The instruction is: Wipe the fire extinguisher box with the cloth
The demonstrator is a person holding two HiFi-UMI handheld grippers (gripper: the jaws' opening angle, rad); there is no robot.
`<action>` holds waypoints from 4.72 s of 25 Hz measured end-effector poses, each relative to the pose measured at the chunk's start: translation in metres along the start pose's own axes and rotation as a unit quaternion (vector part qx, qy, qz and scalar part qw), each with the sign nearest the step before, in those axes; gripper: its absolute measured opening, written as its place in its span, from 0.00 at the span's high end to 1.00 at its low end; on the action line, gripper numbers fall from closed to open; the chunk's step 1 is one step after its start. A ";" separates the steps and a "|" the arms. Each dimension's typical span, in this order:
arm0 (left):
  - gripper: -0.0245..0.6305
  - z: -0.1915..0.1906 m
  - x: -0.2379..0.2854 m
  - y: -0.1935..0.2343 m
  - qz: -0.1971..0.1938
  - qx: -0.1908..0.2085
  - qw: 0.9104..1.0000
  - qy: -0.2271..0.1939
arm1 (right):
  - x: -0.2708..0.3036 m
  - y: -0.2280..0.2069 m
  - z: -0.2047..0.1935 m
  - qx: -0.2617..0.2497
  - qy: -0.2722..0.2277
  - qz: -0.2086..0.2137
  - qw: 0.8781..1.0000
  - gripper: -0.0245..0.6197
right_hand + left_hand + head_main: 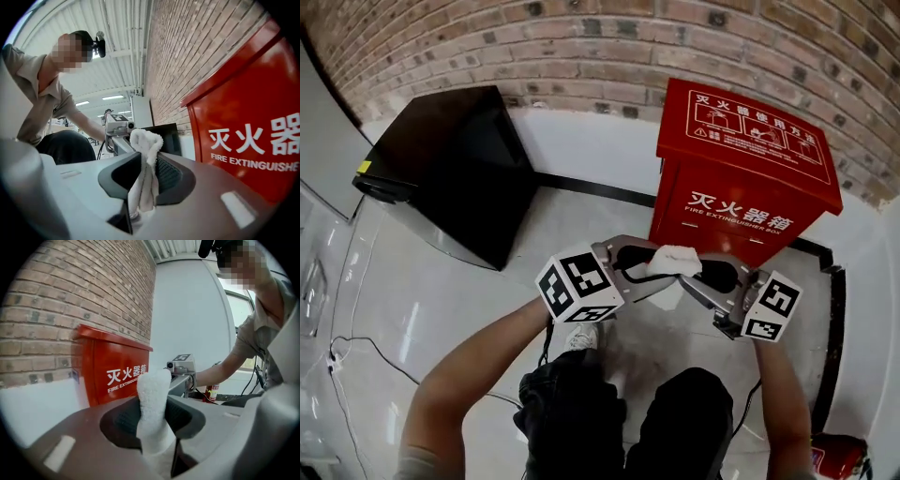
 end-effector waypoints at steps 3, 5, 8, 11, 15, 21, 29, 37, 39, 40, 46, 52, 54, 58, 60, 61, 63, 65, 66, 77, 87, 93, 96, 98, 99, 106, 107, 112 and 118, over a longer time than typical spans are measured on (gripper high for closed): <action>0.76 -0.015 -0.030 0.024 0.052 0.001 0.999 0.003 | 0.040 -0.007 0.007 -0.020 0.025 -0.003 0.999 0.77; 0.76 -0.024 -0.051 0.043 0.090 0.000 0.996 0.003 | 0.062 -0.016 0.011 -0.028 0.035 -0.027 0.999 0.70; 0.76 -0.033 -0.086 0.082 0.148 -0.002 0.989 -0.003 | 0.079 -0.031 0.009 -0.016 0.045 -0.076 0.996 0.67; 0.76 -0.024 -0.107 0.132 0.202 -0.009 0.979 -0.029 | 0.086 -0.033 -0.007 -0.008 0.074 -0.088 0.993 0.69; 0.76 0.004 -0.103 0.177 0.196 -0.012 0.978 -0.070 | 0.091 -0.030 -0.026 -0.006 0.127 -0.095 0.987 0.73; 0.76 0.052 -0.068 0.227 0.171 0.022 0.980 -0.095 | 0.097 -0.056 -0.028 0.028 0.163 -0.149 0.975 0.92; 0.76 0.089 -0.018 0.314 0.170 0.005 0.983 -0.075 | 0.147 -0.081 -0.008 0.044 0.202 -0.191 0.960 0.92; 0.77 0.094 0.000 0.285 0.111 0.076 0.988 -0.080 | 0.158 -0.064 -0.002 0.045 0.217 -0.168 0.961 0.92; 0.78 0.093 0.000 0.271 0.106 0.095 0.987 -0.079 | 0.152 -0.065 -0.008 0.034 0.215 -0.169 0.961 0.92; 0.78 0.092 -0.001 0.265 0.106 0.098 0.986 -0.078 | 0.149 -0.065 -0.011 0.023 0.213 -0.167 0.962 0.92; 0.78 0.079 -0.014 0.218 0.090 0.107 0.988 -0.066 | 0.134 -0.040 -0.027 -0.001 0.213 -0.155 0.965 0.92; 0.78 0.059 -0.025 0.170 0.072 0.109 0.989 -0.064 | 0.125 -0.028 -0.046 0.000 0.232 -0.148 0.961 0.92; 0.78 0.052 -0.028 0.158 0.063 0.104 0.991 -0.063 | 0.126 -0.027 -0.051 0.002 0.233 -0.144 0.962 0.92; 0.78 0.025 -0.031 0.128 0.022 0.105 0.993 -0.048 | 0.129 -0.024 -0.065 0.007 0.246 -0.130 0.960 0.92; 0.78 0.004 -0.027 0.117 0.007 0.105 0.994 -0.034 | 0.129 -0.022 -0.073 0.010 0.253 -0.126 0.959 0.92; 0.78 -0.006 -0.023 0.115 0.007 0.101 0.994 -0.030 | 0.129 -0.021 -0.076 0.011 0.256 -0.124 0.959 0.92; 0.78 -0.019 -0.015 0.120 0.019 0.091 0.995 -0.032 | 0.130 -0.019 -0.082 0.013 0.261 -0.119 0.958 0.92; 0.78 -0.025 -0.009 0.133 0.036 0.078 0.995 -0.043 | 0.131 -0.018 -0.087 0.015 0.268 -0.115 0.956 0.92; 0.78 -0.026 -0.007 0.141 0.043 0.073 0.995 -0.049 | 0.131 -0.018 -0.090 0.015 0.271 -0.115 0.956 0.92; 0.78 -0.016 0.022 0.232 0.093 0.044 0.990 -0.094 | 0.135 -0.048 -0.099 0.045 0.273 -0.130 0.952 0.92; 0.78 -0.012 0.057 0.311 0.133 0.022 0.985 -0.105 | 0.132 -0.075 -0.114 0.080 0.278 -0.144 0.946 0.92; 0.78 -0.053 0.060 0.323 0.169 0.012 0.982 -0.084 | 0.145 -0.076 -0.122 0.090 0.278 -0.135 0.947 0.92; 0.78 -0.091 0.069 0.322 0.162 -0.003 0.985 -0.057 | 0.146 -0.075 -0.131 0.098 0.283 -0.133 0.945 0.92; 0.78 -0.101 0.079 0.325 0.161 -0.018 0.985 -0.055 | 0.145 -0.074 -0.135 0.103 0.287 -0.135 0.943 0.92; 0.78 -0.102 0.085 0.327 0.162 -0.024 0.985 -0.058 | 0.145 -0.073 -0.136 0.104 0.288 -0.136 0.942 0.92; 0.78 -0.106 0.108 0.326 0.142 -0.041 0.986 -0.077 | 0.138 -0.077 -0.138 0.113 0.290 -0.149 0.939 0.92; 0.78 -0.107 0.107 0.318 0.133 -0.034 0.987 -0.078 | 0.134 -0.078 -0.138 0.117 0.288 -0.151 0.938 0.92; 0.79 -0.114 0.098 0.277 0.105 -0.030 0.991 -0.083 | 0.126 -0.068 -0.140 0.118 0.291 -0.148 0.938 0.92; 0.79 -0.136 0.085 0.229 0.084 -0.041 0.993 -0.072 | 0.117 -0.046 -0.140 0.101 0.297 -0.134 0.940 0.92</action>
Point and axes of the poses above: the fingertips, and each gripper's own axes: x forward along the fingers, y to its left, z out of its top, the point moved 1 cm from there along -x, backward along the fingers, and after that the axes turned 7 degrees about y, right-handed, at the moved point
